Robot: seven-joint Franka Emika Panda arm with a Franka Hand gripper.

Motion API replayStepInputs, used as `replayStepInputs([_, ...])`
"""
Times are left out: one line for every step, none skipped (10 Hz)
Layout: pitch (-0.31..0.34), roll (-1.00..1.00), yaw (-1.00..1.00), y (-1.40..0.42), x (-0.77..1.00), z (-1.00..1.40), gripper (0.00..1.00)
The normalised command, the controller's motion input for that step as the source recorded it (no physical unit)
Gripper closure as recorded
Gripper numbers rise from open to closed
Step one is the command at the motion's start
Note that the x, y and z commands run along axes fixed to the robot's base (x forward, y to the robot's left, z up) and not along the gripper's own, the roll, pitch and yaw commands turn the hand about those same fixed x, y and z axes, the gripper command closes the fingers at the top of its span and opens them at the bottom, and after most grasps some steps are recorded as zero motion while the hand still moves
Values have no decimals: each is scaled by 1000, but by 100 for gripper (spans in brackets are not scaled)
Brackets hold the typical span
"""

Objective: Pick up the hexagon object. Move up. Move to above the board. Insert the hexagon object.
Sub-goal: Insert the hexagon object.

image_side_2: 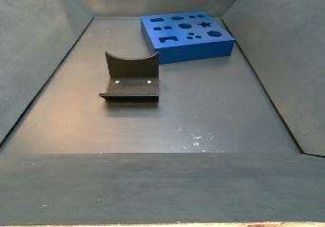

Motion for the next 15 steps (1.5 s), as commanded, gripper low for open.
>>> replayStepInputs([0, -121, 43, 897, -751, -289, 100])
replayStepInputs([0, -24, 0, 606, -654, -166, 100])
replayStepInputs([-11, 0, 0, 0, 0, -51, 100])
replayStepInputs([-33, -63, -71, 97, 0, -489, 100])
replayStepInputs([0, -103, 97, 260, 0, -651, 100])
replayStepInputs([0, -71, 654, 249, -3, -651, 100])
replayStepInputs([-24, 0, 934, 194, -157, -571, 100])
replayStepInputs([-6, -33, 71, 0, -71, -63, 100])
replayStepInputs([0, -6, 0, 3, 0, -74, 100])
replayStepInputs([0, 0, 491, 0, -71, -514, 100])
replayStepInputs([0, -7, 717, 3, -86, -514, 100])
replayStepInputs([-33, -56, 143, 0, -211, -11, 100])
replayStepInputs([0, 0, 0, 0, 0, -17, 100])
replayStepInputs([46, 30, 191, 109, 74, -114, 100])
replayStepInputs([114, 67, 129, 137, 283, -131, 100])
